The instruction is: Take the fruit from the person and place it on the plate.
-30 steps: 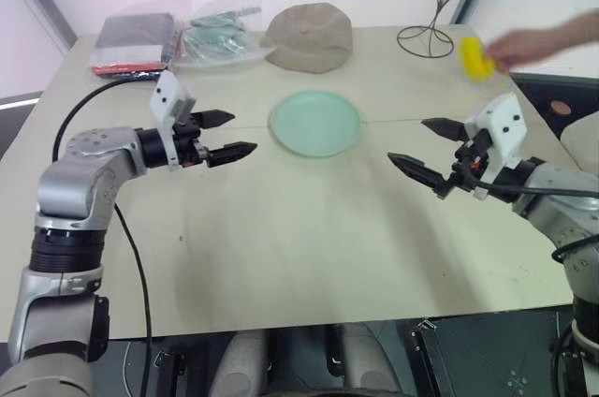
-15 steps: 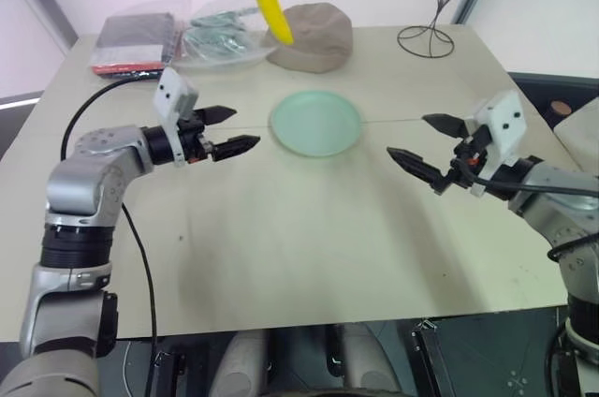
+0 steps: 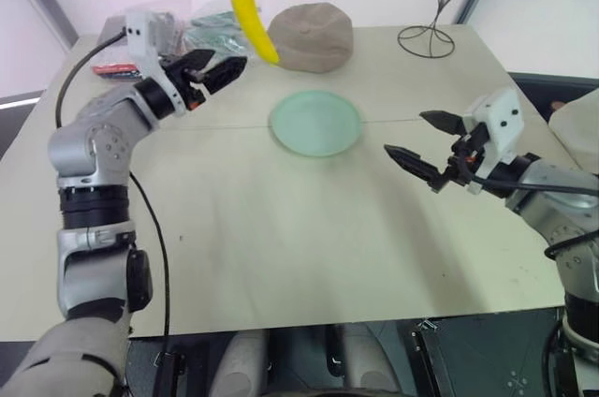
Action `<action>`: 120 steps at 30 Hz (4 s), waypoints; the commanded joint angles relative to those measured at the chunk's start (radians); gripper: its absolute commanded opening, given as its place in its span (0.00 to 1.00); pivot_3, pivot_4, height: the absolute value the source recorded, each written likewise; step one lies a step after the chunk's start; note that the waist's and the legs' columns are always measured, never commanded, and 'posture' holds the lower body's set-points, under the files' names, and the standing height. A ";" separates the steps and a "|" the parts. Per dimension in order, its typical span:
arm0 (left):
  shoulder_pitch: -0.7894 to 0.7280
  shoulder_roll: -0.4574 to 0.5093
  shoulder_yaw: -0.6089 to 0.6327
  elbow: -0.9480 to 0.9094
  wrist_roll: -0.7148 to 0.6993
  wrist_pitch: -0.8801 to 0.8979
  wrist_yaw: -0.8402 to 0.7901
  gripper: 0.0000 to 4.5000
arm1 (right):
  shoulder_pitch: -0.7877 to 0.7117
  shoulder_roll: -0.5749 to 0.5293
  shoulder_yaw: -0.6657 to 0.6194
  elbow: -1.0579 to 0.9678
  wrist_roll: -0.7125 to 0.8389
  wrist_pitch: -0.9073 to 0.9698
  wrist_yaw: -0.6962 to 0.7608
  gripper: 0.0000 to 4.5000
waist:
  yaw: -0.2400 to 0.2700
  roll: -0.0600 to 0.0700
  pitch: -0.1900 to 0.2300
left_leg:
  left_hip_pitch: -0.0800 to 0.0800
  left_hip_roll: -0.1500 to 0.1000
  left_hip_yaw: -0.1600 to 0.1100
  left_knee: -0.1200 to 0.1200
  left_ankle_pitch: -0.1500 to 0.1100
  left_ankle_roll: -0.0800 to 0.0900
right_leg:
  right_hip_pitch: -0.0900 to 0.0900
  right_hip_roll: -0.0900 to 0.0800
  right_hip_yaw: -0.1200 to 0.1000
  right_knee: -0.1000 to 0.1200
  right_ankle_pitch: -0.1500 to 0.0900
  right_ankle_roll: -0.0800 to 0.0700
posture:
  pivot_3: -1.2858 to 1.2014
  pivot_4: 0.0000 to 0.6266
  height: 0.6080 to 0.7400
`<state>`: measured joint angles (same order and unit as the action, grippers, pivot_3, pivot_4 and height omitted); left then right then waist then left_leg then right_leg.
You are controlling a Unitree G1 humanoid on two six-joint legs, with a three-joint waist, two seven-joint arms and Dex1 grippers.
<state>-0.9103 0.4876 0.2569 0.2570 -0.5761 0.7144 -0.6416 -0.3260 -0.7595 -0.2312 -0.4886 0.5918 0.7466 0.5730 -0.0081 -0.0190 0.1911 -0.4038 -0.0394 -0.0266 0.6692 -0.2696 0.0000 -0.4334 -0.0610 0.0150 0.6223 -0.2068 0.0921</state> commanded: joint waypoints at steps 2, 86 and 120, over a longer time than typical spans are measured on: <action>-0.076 -0.025 0.015 0.040 -0.013 -0.042 -0.004 0.99 | -0.021 0.004 -0.013 -0.031 0.000 -0.025 -0.004 1.00 | 0.000 0.000 0.000 | 0.000 0.000 0.000 0.000 0.000 0.000 | 0.000 0.000 0.000 0.000 0.000 0.000 | 0.52 0.24 1.00; -0.511 -0.341 -0.003 1.065 0.347 -0.210 0.074 0.20 | 0.055 0.030 -0.031 -0.101 -0.014 -0.031 -0.078 1.00 | 0.019 -0.001 0.000 | -0.001 0.000 0.000 0.000 0.000 0.000 | 0.000 0.001 -0.001 0.000 0.000 0.000 | 0.52 0.24 1.00; -0.439 -0.422 0.160 1.065 0.292 -0.188 0.269 0.97 | 0.086 0.026 -0.039 -0.130 -0.018 -0.025 -0.101 1.00 | 0.020 -0.001 0.000 | 0.000 -0.001 0.000 0.000 0.000 0.000 | 0.000 0.001 -0.001 0.001 0.000 0.000 | 0.52 0.24 1.00</action>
<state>-1.3380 0.0602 0.4097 1.3332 -0.2739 0.5318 -0.3699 -0.2381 -0.7288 -0.2407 -0.5843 0.5725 0.7308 0.4771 0.0118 -0.0195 0.1913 -0.4039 -0.0403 -0.0265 0.6693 -0.2695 -0.0002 -0.4338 -0.0602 0.0144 0.6234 -0.2068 0.0925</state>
